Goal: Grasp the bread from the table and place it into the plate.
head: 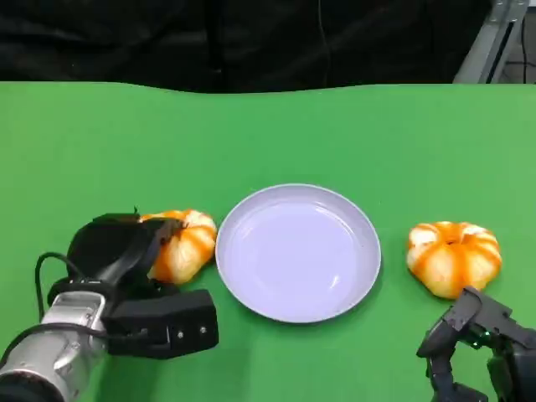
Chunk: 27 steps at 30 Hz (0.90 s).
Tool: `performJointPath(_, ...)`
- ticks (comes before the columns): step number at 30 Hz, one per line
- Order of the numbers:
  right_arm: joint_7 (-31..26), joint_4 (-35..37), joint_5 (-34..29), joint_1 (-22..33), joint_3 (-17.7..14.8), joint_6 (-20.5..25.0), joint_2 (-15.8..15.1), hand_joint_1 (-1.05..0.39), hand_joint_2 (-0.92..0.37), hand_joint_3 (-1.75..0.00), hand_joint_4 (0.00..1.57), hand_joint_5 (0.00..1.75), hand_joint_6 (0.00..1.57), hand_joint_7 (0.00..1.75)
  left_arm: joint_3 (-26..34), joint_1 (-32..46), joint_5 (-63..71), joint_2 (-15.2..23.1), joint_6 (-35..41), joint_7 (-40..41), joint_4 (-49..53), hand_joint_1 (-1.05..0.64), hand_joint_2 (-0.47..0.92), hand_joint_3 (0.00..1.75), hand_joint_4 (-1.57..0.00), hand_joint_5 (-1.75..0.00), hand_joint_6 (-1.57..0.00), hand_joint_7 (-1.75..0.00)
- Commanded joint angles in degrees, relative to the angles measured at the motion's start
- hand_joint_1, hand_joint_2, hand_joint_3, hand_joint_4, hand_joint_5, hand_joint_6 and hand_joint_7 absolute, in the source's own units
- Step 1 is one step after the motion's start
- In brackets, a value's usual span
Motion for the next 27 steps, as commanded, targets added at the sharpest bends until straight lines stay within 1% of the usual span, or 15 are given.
performJointPath(1, -0.1, -0.3, 0.9, 0.1, -0.3, -0.4, -0.4, -0.12, -0.52, -1.20, 0.84, 1.75, 0.75, 1.52, -0.8, -1.3, 0.0, 0.2, -0.5, 0.9, 2.2, -0.77, 0.90, 0.01, -0.48, -0.03, -0.62, 0.00)
performJointPath(6, -0.3, -0.8, 0.3, 0.3, -0.4, 0.2, -0.4, -0.14, -0.52, -1.19, 0.84, 1.75, 0.76, 1.51, -1.7, -1.6, 0.2, -0.2, -0.1, 0.8, 3.4, -0.75, 0.90, 0.00, -0.49, -0.03, -0.63, 0.00)
performJointPath(8, -0.1, -1.1, 0.5, 0.5, -0.3, 0.4, -0.4, -0.14, -0.53, -1.18, 0.83, 1.75, 0.76, 1.51, -2.0, -1.7, 0.2, -0.1, -0.4, 0.8, 3.5, -0.70, 0.91, 0.00, -0.51, -0.03, -0.64, -0.01)
performJointPath(10, 0.1, -1.2, 0.9, 0.6, -0.2, 0.4, -0.4, -0.13, -0.53, -1.18, 0.83, 1.75, 0.75, 1.51, -2.1, -1.8, 0.2, 0.0, -0.9, 1.0, 3.5, -0.59, 0.91, 0.00, -0.57, -0.05, -0.67, -0.02)
performJointPath(12, 0.1, -1.4, 0.9, 0.7, -0.2, 0.5, -0.4, -0.13, -0.53, -1.18, 0.83, 1.75, 0.76, 1.51, -2.1, -1.8, 0.1, -0.2, -0.6, 1.7, 3.6, -0.56, 0.91, 0.00, -0.59, -0.05, -0.68, -0.02)
performJointPath(13, 0.1, -1.4, 0.9, 0.8, -0.2, 0.7, -0.3, -0.12, -0.53, -1.18, 0.83, 1.75, 0.76, 1.51, -2.1, -1.8, 0.1, -0.3, -0.3, 2.1, 3.6, -0.45, 0.90, 0.00, -0.67, -0.06, -0.74, -0.03)
performJointPath(15, 0.0, -1.6, 0.7, 0.8, -0.2, 0.9, -0.3, -0.12, -0.53, -1.18, 0.83, 1.75, 0.76, 1.51, -1.7, -1.8, -0.3, -0.7, 0.0, 3.3, 3.7, -0.40, 0.90, 0.00, -0.72, -0.06, -0.77, -0.03)
performJointPath(16, 0.0, -1.5, 0.6, 0.7, -0.2, 0.8, -0.4, -0.12, -0.53, -1.18, 0.83, 1.75, 0.76, 1.51, -1.2, -1.7, -0.8, -1.0, -0.3, 4.6, 4.0, -0.33, 0.89, 0.00, -0.85, -0.11, -0.83, -0.05)
performJointPath(17, -0.1, -1.7, 0.5, 0.8, -0.2, 1.0, -0.3, -0.12, -0.53, -1.18, 0.83, 1.75, 0.75, 1.51, -0.8, -1.7, -1.3, -1.2, -0.9, 5.8, 4.3, -0.23, 0.89, 0.00, -1.00, -0.19, -0.92, -0.07)
performJointPath(18, -0.1, -1.7, 0.5, 0.8, -0.2, 1.0, -0.3, -0.12, -0.53, -1.17, 0.82, 1.75, 0.75, 1.51, -0.4, -1.6, -1.8, -1.4, -1.5, 6.7, 4.5, -0.19, 0.89, 0.00, -1.04, -0.28, -0.98, -0.05)
performJointPath(19, -0.1, -1.6, 0.6, 0.7, -0.2, 0.9, -0.4, -0.12, -0.53, -1.17, 0.82, 1.75, 0.75, 1.51, -0.2, -1.6, -2.2, -1.4, -1.9, 7.1, 4.6, -0.15, 0.90, 0.00, -0.99, -0.49, -1.03, -0.03)
performJointPath(20, 0.0, -1.2, 0.8, 0.5, -0.3, 0.4, -0.5, -0.11, -0.53, -1.17, 0.82, 1.75, 0.75, 1.51, 0.1, -1.6, -2.7, -1.6, -2.4, 7.5, 4.9, -0.13, 0.90, 0.00, -0.91, -0.77, -1.09, -0.02)
performJointPath(23, 0.1, -0.7, 1.1, 0.3, -0.4, 0.0, -0.6, -0.11, -0.53, -1.17, 0.82, 1.75, 0.75, 1.51, 1.1, -1.9, -4.3, -1.8, -4.1, 7.9, 5.6, -0.10, 0.89, 0.00, -0.79, -1.23, -1.20, -0.03)
performJointPath(26, -0.1, -0.8, 0.8, 0.3, -0.4, 0.3, -0.4, -0.12, -0.53, -1.18, 0.83, 1.75, 0.75, 1.51, 2.2, -2.1, -5.7, -1.4, -6.2, 7.8, 6.0, -0.08, 0.91, 0.06, -0.77, -1.48, -1.31, -0.07)
performJointPath(27, 0.0, -0.9, 0.8, 0.3, -0.4, 0.4, -0.5, -0.12, -0.53, -1.18, 0.83, 1.75, 0.75, 1.51, 2.2, -2.2, -5.7, -1.2, -6.0, 7.7, 5.8, -0.07, 0.91, 0.07, -0.77, -1.50, -1.33, -0.08)
